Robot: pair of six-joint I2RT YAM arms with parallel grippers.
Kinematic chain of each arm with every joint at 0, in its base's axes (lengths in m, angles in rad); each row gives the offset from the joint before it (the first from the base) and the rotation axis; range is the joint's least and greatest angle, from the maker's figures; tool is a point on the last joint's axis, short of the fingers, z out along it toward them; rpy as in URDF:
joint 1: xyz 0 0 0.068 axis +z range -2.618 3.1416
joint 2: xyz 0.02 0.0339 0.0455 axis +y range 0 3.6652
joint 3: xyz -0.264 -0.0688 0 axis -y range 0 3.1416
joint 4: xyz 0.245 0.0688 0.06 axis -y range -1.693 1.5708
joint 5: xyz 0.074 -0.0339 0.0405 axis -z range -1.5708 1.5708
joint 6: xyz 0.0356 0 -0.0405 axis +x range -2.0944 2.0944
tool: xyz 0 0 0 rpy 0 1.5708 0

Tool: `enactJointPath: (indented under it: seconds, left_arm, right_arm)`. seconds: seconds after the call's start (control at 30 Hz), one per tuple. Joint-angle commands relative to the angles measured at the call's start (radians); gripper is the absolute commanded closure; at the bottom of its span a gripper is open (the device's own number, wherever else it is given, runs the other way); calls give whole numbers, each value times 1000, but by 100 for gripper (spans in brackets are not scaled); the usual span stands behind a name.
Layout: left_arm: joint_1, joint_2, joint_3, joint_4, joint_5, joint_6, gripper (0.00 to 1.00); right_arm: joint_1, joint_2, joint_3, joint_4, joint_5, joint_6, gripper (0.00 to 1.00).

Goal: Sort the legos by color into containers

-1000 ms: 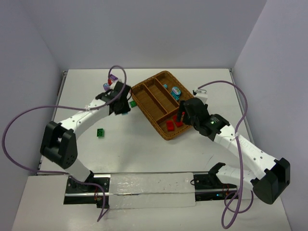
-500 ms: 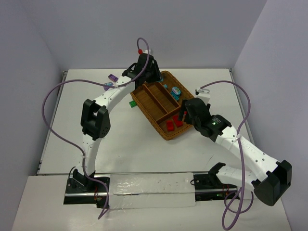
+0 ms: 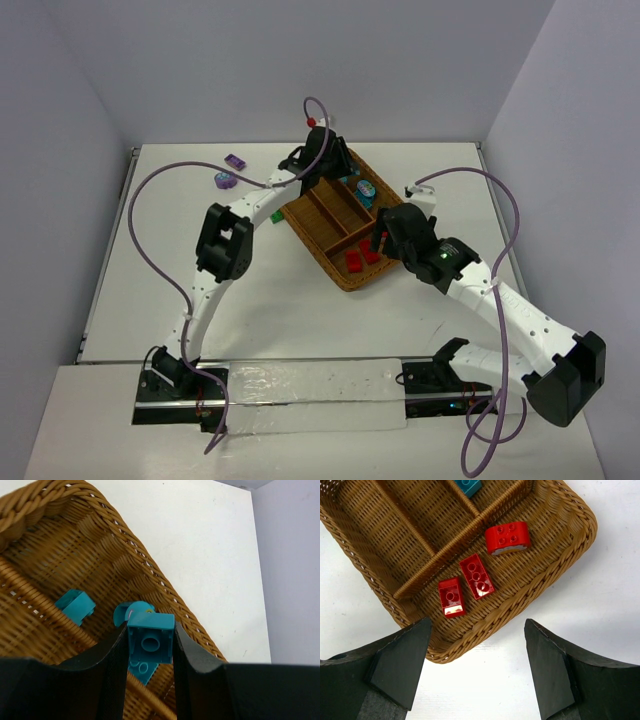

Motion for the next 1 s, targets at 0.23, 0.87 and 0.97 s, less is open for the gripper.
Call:
enactJointPath:
  seconds: [0.23, 0.87, 0.97]
  left_arm:
    - [-10, 55, 126, 86, 22, 7, 24]
    - [114, -584, -513, -267, -473, 278, 26]
    - [168, -639, -648, -303, -532, 276, 24]
  right_arm:
    - [9, -8, 50, -19, 25, 2, 18]
    - [10, -48, 33, -10, 24, 3, 18]
    - [11, -42, 37, -3, 11, 3, 18]
